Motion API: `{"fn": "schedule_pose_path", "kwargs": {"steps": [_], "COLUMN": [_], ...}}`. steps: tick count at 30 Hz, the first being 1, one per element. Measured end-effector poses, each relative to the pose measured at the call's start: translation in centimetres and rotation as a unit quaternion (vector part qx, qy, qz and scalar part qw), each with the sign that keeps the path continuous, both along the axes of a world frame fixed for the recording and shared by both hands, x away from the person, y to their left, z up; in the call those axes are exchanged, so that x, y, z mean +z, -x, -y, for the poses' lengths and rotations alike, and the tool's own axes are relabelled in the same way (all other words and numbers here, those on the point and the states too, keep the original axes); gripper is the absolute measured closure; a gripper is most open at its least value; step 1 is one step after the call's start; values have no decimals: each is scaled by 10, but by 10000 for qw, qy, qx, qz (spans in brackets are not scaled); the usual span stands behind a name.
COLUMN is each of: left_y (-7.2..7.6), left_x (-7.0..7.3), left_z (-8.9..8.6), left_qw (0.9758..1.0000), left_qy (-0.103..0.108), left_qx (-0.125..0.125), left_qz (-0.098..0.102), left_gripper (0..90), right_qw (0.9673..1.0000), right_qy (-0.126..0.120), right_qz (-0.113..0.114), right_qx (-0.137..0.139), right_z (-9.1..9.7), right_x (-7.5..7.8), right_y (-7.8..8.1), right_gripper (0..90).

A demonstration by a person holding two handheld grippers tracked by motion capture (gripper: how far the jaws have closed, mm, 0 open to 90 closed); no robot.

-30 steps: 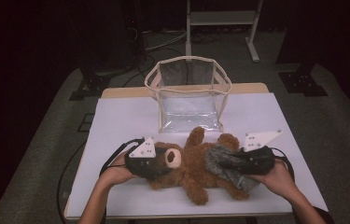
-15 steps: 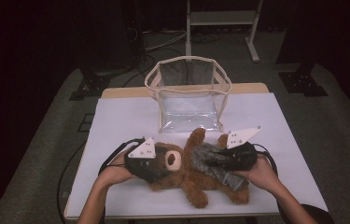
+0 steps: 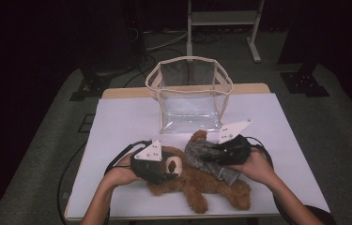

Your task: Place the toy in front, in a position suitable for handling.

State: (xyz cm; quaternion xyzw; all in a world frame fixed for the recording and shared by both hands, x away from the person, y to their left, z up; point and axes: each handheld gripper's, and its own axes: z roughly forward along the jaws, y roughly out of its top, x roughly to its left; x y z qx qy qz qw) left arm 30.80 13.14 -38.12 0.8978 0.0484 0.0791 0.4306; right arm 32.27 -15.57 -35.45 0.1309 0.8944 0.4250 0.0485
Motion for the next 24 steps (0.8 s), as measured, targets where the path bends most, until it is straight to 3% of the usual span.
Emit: {"fn": "schedule_pose_path", "kwargs": {"steps": [2,4,9,10,11,12,16,19,21,24], "left_y": [0,0,0,0,-1,-1,-3,-9,-12,-11], "left_x": [1,6,13,14,17,19,21,13,4,3], "left_z": [0,0,4,4,1,-1,-4,-2,0,1], "left_qw": [10000,9999,9995,9995,9994,9992,9995,9990,9982,9985], "left_qy": [-34,-31,-102,-76,165,267,282,373,312,244], "left_qx": [-9,-125,-288,-319,-310,-293,-95,-115,-172,-153], "left_qz": [3,0,16,33,-36,-43,73,-235,-485,-460], "left_gripper": [318,313,313,312,313,313,309,305,310,314], "right_qw": [10000,9998,9997,9997,9995,9995,9994,9990,9996,9998], "right_qy": [11,-156,-221,-236,-278,-284,-334,-421,-273,-190], "right_qz": [-8,-87,-90,-92,-123,-128,-100,-118,-45,46], "right_qx": [30,-34,-78,-75,-58,-30,-23,-41,5,73], "right_z": [-3,-1,6,6,5,5,4,6,3,-4], "right_x": [-6,-14,-17,-18,-19,-20,-22,-24,-16,-8], "right_y": [0,5,12,13,12,12,13,14,16,15], "right_gripper": [748,749,749,749,749,749,749,749,749,750]}}
